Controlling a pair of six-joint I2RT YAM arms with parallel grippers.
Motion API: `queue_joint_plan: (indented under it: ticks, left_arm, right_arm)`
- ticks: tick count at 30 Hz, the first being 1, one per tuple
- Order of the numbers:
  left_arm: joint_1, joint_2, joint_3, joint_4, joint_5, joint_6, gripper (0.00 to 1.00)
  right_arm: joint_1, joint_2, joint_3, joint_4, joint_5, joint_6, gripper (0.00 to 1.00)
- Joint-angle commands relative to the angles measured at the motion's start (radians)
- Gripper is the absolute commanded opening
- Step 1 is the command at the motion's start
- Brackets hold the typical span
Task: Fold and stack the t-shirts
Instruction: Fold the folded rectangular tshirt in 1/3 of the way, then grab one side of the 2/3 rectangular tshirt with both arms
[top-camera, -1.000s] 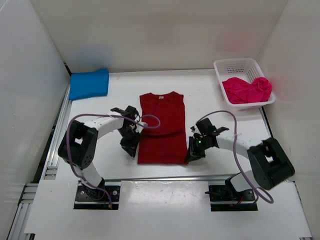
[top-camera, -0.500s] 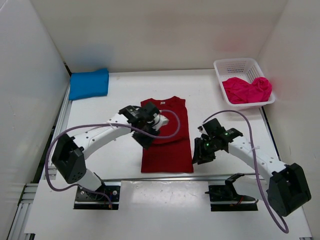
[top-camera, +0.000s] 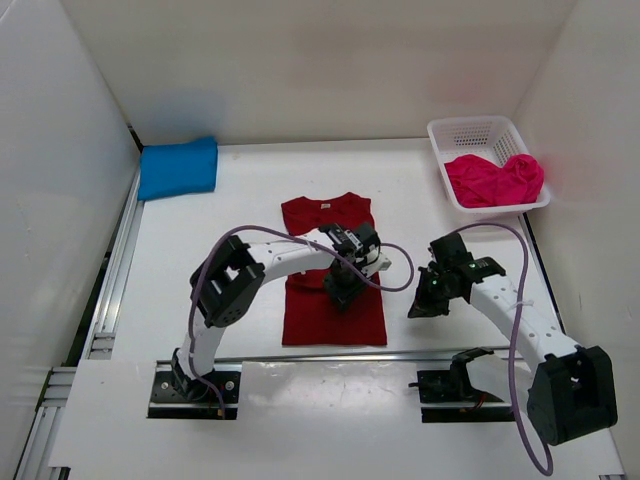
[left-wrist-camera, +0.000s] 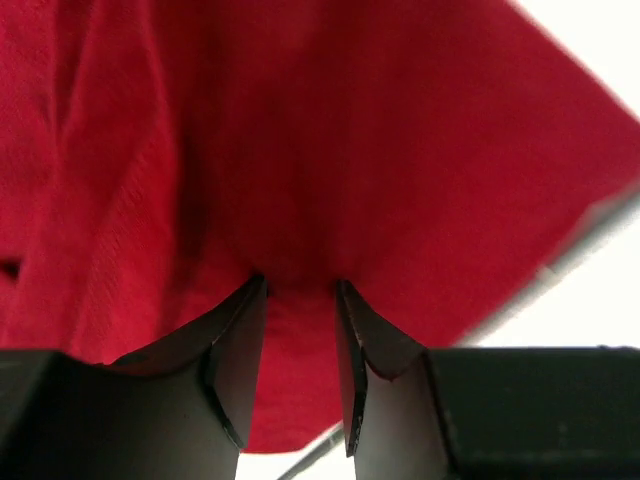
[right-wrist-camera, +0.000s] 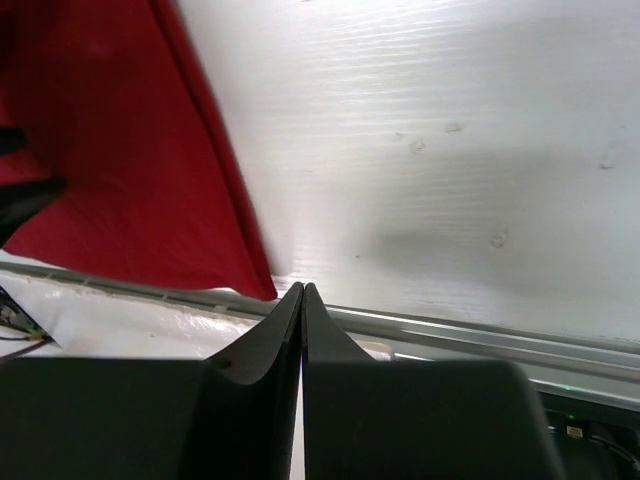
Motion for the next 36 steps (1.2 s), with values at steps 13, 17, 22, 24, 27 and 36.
queue_joint_plan:
  ticks: [13,17,22,24,27,36]
  left_arm:
    - [0.087,0.023,0.186,0.033,-0.244,0.004,0.7]
    - [0.136,0.066,0.221,0.011,-0.213,0.004,0.76]
    - [0.194,0.014,0.299,-0.079,-0.161,0.004,0.74]
    - [0.185,-0.146,0.182,-0.043,-0.206,0.004,0.77]
    - [0.163,-0.286,0.047,-0.12,-0.322,0.004,0.79]
    - [0.193,-0.526,-0.566,-0.095,-0.06,0.004,0.78]
  right_arm:
    - [-0.025,-0.054,-0.05,-0.028,-0.004,-0.004,0.01]
    - [-0.025,-0.054,-0.05,-0.028,-0.004,-0.004,0.01]
    - [-0.025,-0.083,-0.031,-0.053,-0.021,-0.013,0.15]
    - [-0.025,-0.092,-0.04,-0.053,-0.06,-0.03,0.34]
    - [0.007,-0.083,-0.06,-0.053,-0.107,-0.056,0.48]
    - [0.104,0.027,-0.106,0.214,-0.202,0.01,0.53]
